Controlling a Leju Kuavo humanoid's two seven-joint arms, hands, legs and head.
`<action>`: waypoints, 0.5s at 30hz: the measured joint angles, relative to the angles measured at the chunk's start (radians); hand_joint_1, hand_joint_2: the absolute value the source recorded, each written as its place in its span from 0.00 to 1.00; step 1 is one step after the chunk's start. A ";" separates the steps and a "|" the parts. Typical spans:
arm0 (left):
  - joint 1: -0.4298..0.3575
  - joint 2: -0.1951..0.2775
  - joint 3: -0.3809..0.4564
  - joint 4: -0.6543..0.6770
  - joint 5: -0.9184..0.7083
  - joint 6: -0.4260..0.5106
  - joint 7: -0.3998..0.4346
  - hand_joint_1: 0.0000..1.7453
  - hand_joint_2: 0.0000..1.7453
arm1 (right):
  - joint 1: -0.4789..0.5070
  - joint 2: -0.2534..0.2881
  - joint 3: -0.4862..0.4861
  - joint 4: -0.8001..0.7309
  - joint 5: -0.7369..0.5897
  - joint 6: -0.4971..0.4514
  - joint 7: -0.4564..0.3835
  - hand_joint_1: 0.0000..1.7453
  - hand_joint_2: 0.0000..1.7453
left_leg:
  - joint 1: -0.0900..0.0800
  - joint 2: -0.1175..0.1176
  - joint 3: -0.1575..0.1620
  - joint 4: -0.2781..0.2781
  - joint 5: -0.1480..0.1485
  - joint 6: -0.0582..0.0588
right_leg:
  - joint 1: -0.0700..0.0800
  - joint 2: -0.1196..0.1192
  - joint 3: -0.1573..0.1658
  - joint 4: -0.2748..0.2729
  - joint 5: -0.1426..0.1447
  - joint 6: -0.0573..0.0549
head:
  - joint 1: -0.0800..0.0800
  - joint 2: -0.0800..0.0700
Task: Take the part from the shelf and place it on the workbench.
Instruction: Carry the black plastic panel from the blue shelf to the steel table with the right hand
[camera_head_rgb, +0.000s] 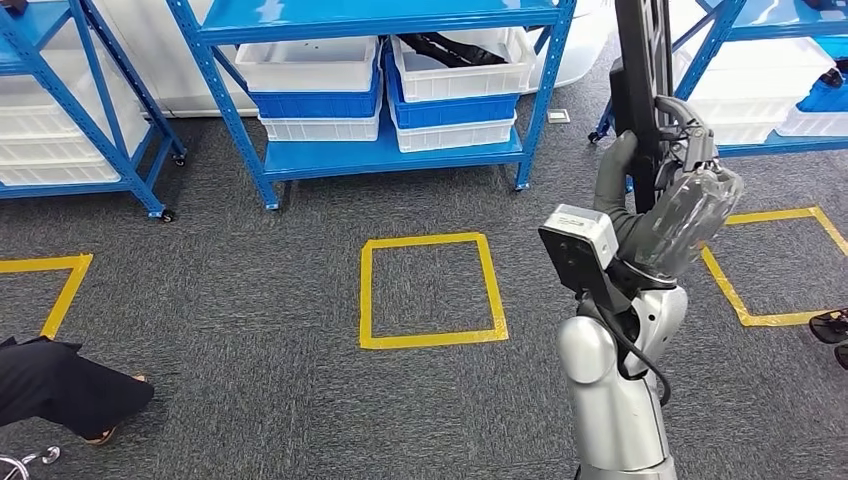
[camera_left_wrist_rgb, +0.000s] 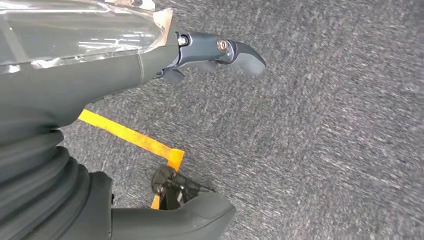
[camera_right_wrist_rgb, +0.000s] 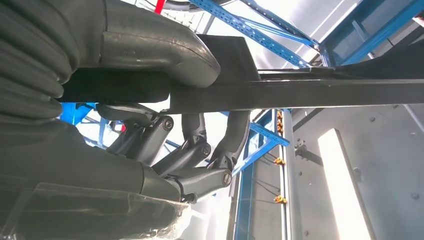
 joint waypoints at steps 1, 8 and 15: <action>0.000 0.000 0.000 -0.001 0.000 -0.003 -0.002 0.00 1.00 | 0.000 -0.001 -0.002 -0.002 0.000 0.000 0.000 1.00 1.00 | -0.003 -0.001 0.016 -0.032 0.002 0.004 | 0.002 0.000 -0.003 0.001 0.002 0.004 | 0.000 0.000; -0.001 0.002 -0.003 -0.007 -0.003 -0.025 -0.014 0.00 1.00 | 0.006 -0.017 -0.029 -0.014 0.000 -0.003 0.001 1.00 1.00 | -0.021 -0.002 0.009 -0.051 0.005 0.015 | 0.008 0.000 -0.022 0.006 0.009 0.021 | 0.001 0.000; -0.002 0.004 -0.006 -0.011 -0.010 -0.041 -0.020 0.00 1.00 | 0.014 -0.027 -0.048 -0.023 -0.045 -0.001 0.001 1.00 1.00 | -0.029 -0.003 -0.005 -0.039 0.008 0.033 | -0.009 -0.001 -0.029 0.001 0.021 0.040 | 0.001 0.000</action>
